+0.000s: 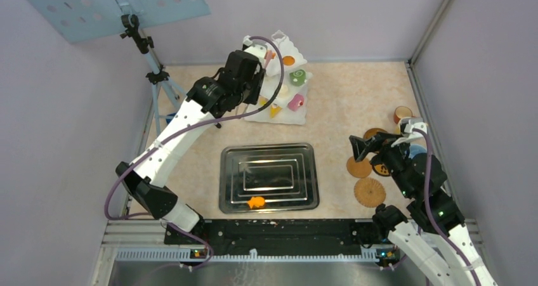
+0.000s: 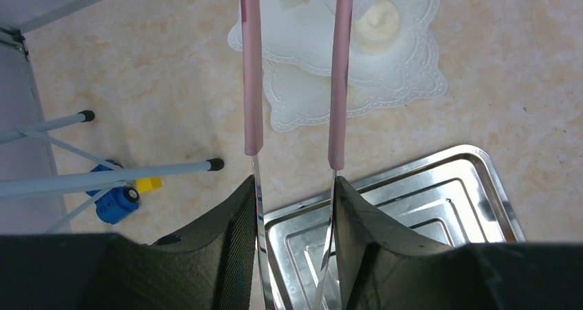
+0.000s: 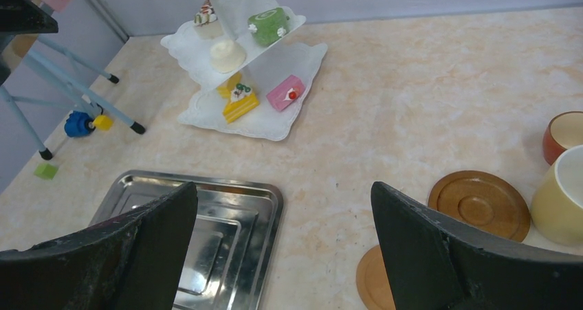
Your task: Serve the afternoon tea
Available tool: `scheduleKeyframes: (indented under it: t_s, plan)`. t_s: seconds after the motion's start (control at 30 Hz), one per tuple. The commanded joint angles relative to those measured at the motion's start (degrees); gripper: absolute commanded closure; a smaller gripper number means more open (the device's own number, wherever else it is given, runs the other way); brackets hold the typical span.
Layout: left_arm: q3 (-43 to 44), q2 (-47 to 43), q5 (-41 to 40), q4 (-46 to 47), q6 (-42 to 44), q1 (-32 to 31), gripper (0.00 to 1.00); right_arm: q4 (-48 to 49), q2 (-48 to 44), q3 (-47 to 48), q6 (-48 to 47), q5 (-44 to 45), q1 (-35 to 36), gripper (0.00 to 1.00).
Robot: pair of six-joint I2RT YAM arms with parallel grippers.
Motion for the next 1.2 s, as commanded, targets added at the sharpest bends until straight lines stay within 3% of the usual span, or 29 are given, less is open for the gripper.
scheduleKeyframes:
  t_s: [0.0,0.13,0.4,0.57,0.97,1.17]
  plan:
    - [1.57,3.04,-0.05,4.48,0.98,1.31,0.67,1.51,0.08,0.53,0.16,0.19,0.44,0.05]
    - [1.63,4.49,0.06,4.07,0.4,2.24,0.62,1.58,-0.25,0.39,0.15,0.3,0.45,0.05]
    - [0.98,3.4,-0.15,5.07,0.71,2.74,0.39,1.73,0.0,0.2,0.18,-0.12,0.46,0.05]
    - [1.13,1.72,-0.16,4.58,1.07,2.86,0.31,1.69,0.05,0.27,0.2,-0.17,0.43,0.05]
    - [1.59,-7.82,5.08,-5.44,-0.79,2.88,0.28,1.97,0.46,0.2,0.04,-0.58,0.43,0.05]
    - [-5.02,-13.33,8.47,-10.92,-3.51,2.88,0.29,2.22,0.55,0.01,0.15,-1.11,0.44,0.05]
